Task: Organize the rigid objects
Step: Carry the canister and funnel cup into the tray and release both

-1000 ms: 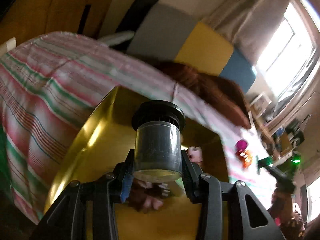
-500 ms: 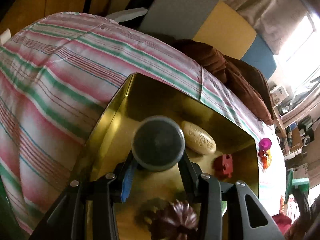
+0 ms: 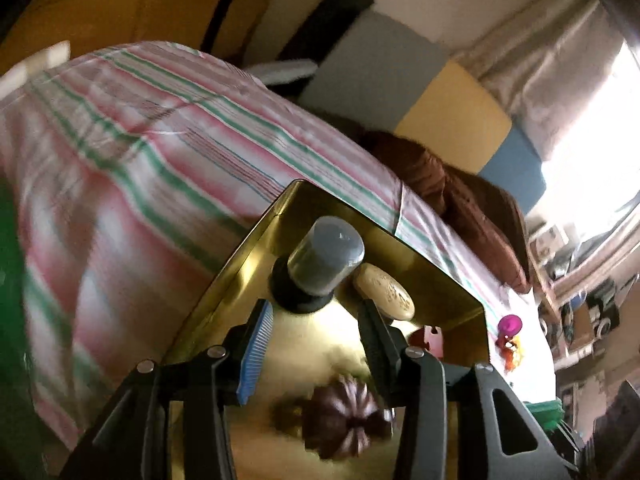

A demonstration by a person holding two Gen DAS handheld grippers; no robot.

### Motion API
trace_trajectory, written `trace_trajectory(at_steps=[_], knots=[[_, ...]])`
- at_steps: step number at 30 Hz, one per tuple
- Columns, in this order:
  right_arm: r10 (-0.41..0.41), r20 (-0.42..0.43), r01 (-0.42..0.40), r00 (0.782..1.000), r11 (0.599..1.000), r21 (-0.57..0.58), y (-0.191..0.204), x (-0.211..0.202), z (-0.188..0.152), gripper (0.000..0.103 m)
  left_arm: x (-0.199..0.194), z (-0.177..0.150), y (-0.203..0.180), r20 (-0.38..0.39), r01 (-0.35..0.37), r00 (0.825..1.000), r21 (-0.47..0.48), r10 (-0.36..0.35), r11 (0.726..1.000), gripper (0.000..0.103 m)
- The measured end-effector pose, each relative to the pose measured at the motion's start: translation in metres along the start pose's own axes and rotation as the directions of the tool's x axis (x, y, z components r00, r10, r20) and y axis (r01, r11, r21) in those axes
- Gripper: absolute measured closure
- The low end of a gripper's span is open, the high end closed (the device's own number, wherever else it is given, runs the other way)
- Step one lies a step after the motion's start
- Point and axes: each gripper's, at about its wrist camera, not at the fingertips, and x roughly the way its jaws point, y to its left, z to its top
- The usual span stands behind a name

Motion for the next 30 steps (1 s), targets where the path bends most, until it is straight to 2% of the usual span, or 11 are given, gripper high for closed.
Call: trace_trajectory(at_steps=[3,11,14,21,25,29,30], knots=[[0.012,-0.014,-0.012,1.000,1.000,-0.005,0.010,0.008,0.000,0.068,-0.017,-0.021,0.000,0.047,-0.007,0.999,0.007,0.006,1.000,0.058],[-0.031,-0.070,0.028,0.997,0.999,-0.042,0.026,0.032,0.003,0.068,-0.032,-0.035,-0.015,0.066,-0.002,0.998,0.045,-0.001,0.999,0.058],[-0.059,-0.088,0.052,0.994,0.995,-0.088,0.035,0.040,0.003,0.068,-0.034,-0.041,-0.021,0.065,-0.030,0.998,0.078,0.025,0.996,0.058],[-0.178,-0.146,0.155,0.973,0.976,-0.155,0.041,0.069,0.009,0.068,-0.035,-0.048,-0.024,0.044,-0.033,0.999,0.087,0.029,0.996,0.058],[-0.206,-0.186,0.178,0.961,0.971,-0.158,0.038,0.084,0.012,0.068,-0.037,-0.049,-0.024,0.045,-0.027,0.999,0.089,0.023,0.996,0.058],[-0.197,-0.219,0.168,0.956,0.976,-0.141,0.034,0.091,0.008,0.067,-0.037,-0.050,-0.026,0.044,-0.028,0.999,0.094,0.024,0.995,0.058],[-0.194,-0.219,0.167,0.956,0.976,-0.136,0.033,0.090,0.006,0.063,-0.037,-0.050,-0.026,0.043,-0.029,0.999,0.095,0.026,0.995,0.058]])
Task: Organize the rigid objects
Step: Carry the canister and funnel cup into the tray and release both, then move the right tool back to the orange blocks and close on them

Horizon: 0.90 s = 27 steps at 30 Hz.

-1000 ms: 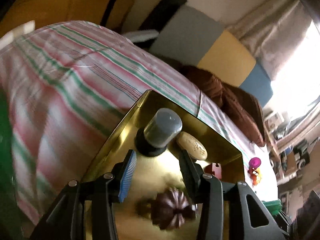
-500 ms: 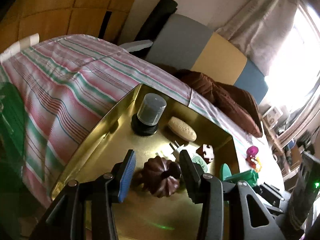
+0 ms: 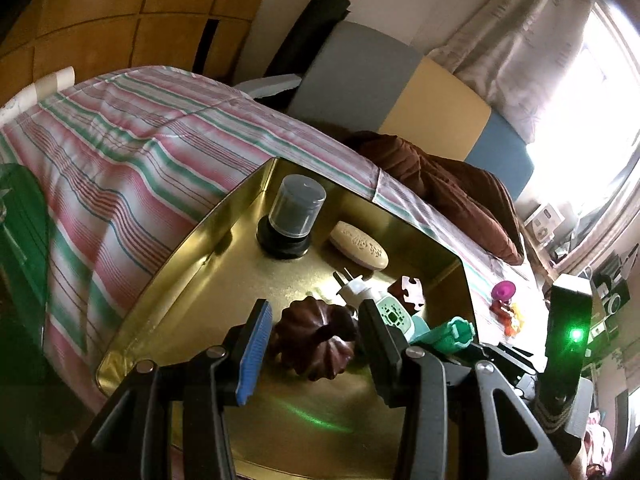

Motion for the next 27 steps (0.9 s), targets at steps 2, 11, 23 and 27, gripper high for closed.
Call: trace_trajectory(at_steps=[2,11,23,27], knots=[[0.008,0.016,-0.008,1.000,1.000,0.003,0.000,-0.005,-0.003,0.057,0.000,-0.001,-0.001,0.000,0.000,1.000,0.002,0.000,1.000,0.058],[0.033,0.154,-0.046,0.988,0.996,0.080,-0.021,-0.046,-0.020,0.043,-0.001,-0.006,-0.011,0.001,0.013,1.000,0.038,-0.014,0.999,0.058],[-0.046,0.167,0.010,0.985,0.978,0.210,-0.070,-0.062,-0.035,0.032,-0.006,-0.028,-0.052,-0.033,0.111,0.994,0.168,-0.107,0.980,0.057],[-0.068,0.083,0.045,0.994,0.967,0.252,-0.091,-0.047,-0.049,0.032,-0.007,-0.041,-0.070,-0.060,0.135,0.990,0.233,-0.124,0.963,0.055]])
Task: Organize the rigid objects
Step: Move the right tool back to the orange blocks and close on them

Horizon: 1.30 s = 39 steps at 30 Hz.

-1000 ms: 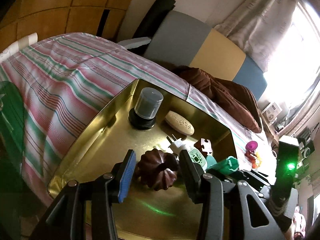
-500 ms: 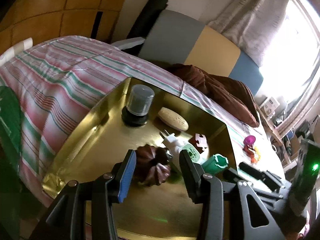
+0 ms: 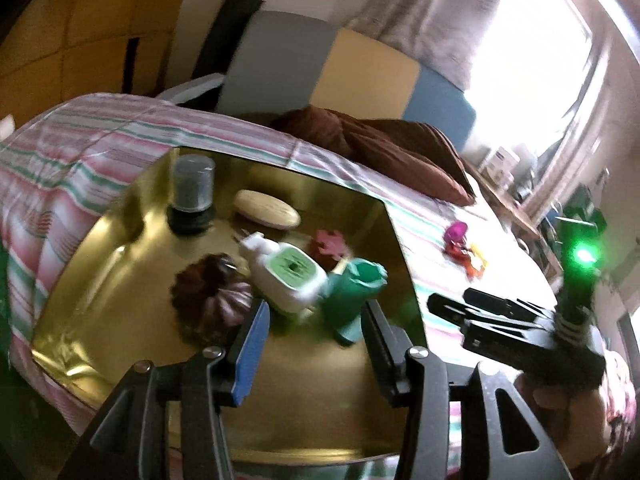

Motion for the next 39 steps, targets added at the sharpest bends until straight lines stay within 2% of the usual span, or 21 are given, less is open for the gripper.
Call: trace_trajectory(at_steps=[6,11,16,19,23,33,37,39], knots=[[-0.043,-0.110,0.049,0.993,0.998,0.050,-0.042,0.016,-0.017,0.032,-0.003,-0.010,-0.033,-0.011,0.038,0.999,0.115,-0.037,0.993,0.055],[-0.032,-0.169,0.061,0.985,0.985,0.164,-0.091,0.019,-0.023,0.032,0.002,-0.022,-0.066,-0.064,0.093,0.995,0.210,-0.082,0.973,0.054],[-0.074,-0.159,0.119,0.984,0.947,0.299,-0.151,0.021,-0.017,0.032,0.003,-0.032,-0.092,-0.091,0.130,0.990,0.279,-0.108,0.952,0.054],[-0.089,-0.145,0.142,0.985,0.899,0.413,-0.192,0.025,-0.008,0.032,0.004,-0.037,-0.104,-0.110,0.150,0.987,0.307,-0.121,0.940,0.054],[-0.113,-0.127,0.160,0.985,0.870,0.467,-0.224,0.033,0.004,0.032,0.005,-0.040,-0.115,-0.121,0.152,0.986,0.326,-0.119,0.933,0.054],[-0.068,-0.091,0.107,0.994,0.829,0.549,-0.256,0.066,0.034,0.040,0.014,-0.047,-0.130,-0.157,0.151,0.983,0.362,-0.100,0.920,0.054],[-0.102,-0.106,0.142,0.989,0.857,0.495,-0.253,0.075,0.046,0.049,0.017,-0.050,-0.134,-0.173,0.149,0.981,0.372,-0.090,0.916,0.054],[-0.117,-0.115,0.157,0.986,0.880,0.449,-0.250,0.078,0.049,0.050,0.019,-0.052,-0.136,-0.178,0.150,0.980,0.378,-0.087,0.914,0.054]])
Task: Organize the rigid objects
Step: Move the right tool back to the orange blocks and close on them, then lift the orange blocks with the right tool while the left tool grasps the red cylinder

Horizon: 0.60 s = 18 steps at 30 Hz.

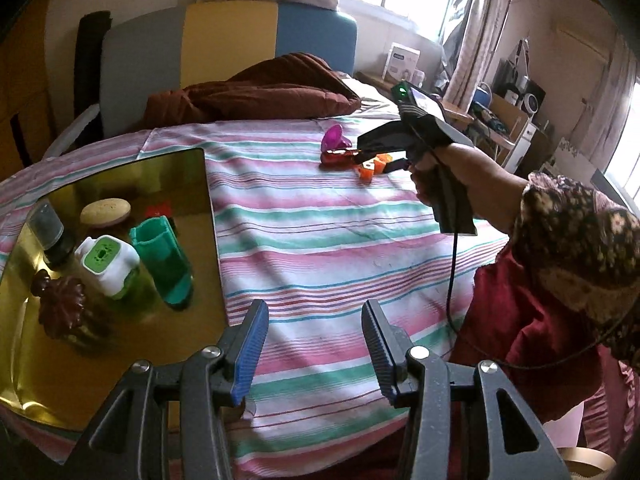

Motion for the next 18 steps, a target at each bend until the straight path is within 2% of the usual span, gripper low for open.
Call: trace_trajectory(at_steps=[5,9,14,18], knots=[[0.005,-0.017,-0.007,1.000,0.994,-0.111,0.004,-0.004,-0.006,0.055,0.003,0.001,-0.003,-0.008,-0.001,1.000,0.007,0.001,1.000,0.054],[0.040,-0.063,-0.045,0.997,0.995,-0.085,-0.015,-0.010,-0.011,0.055,0.005,0.004,-0.005,-0.014,0.003,1.000,0.006,-0.003,1.000,0.054],[0.018,-0.102,-0.031,0.995,0.992,-0.122,-0.035,-0.024,-0.026,0.055,0.009,0.012,-0.009,-0.014,0.016,1.000,-0.004,-0.016,1.000,0.054],[0.051,-0.080,-0.059,0.995,0.994,-0.096,-0.051,-0.029,-0.034,0.055,0.022,0.032,-0.014,-0.022,0.017,1.000,-0.029,-0.017,0.999,0.054]])
